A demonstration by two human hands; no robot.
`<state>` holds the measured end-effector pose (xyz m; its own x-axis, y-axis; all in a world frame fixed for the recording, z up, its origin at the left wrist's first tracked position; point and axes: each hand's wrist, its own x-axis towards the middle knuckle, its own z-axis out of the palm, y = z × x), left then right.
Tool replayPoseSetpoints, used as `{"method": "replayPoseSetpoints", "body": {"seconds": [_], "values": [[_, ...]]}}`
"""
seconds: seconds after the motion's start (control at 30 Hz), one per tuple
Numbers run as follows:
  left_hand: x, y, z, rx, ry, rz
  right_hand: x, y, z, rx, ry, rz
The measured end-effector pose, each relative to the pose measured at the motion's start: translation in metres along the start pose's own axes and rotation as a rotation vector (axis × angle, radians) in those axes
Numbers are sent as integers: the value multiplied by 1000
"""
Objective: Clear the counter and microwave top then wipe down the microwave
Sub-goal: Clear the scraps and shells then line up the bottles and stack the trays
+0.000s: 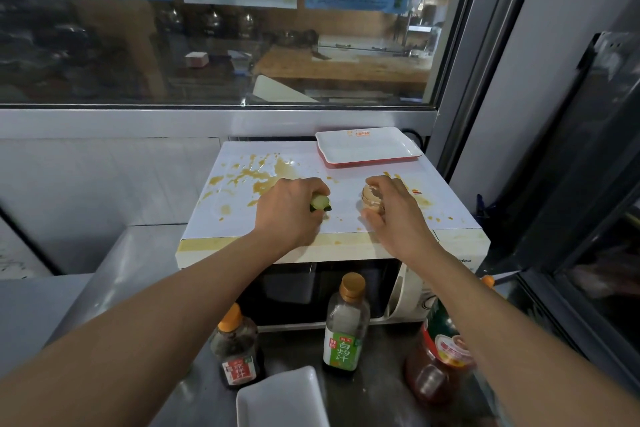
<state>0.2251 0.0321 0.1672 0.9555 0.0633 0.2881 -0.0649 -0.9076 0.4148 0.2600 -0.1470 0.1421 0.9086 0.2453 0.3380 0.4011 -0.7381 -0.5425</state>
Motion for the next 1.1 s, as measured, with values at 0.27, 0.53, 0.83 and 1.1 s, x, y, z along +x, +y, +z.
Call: {"method": "replayPoseSetpoints", "body": {"seconds": [0.27, 0.53, 0.83, 1.1], "values": [[-6, 10, -4, 22, 10, 7, -7, -4, -11, 34, -2, -25], [-21, 27, -11, 0, 34, 55, -28, -12, -34, 2, 22, -31], [-34, 36, -20, -66, -18, 212, -79, -35, -52, -78, 104, 52], [-82, 34, -28, -193, -111, 456, -166, -79, -57, -203, 265, 233]]}}
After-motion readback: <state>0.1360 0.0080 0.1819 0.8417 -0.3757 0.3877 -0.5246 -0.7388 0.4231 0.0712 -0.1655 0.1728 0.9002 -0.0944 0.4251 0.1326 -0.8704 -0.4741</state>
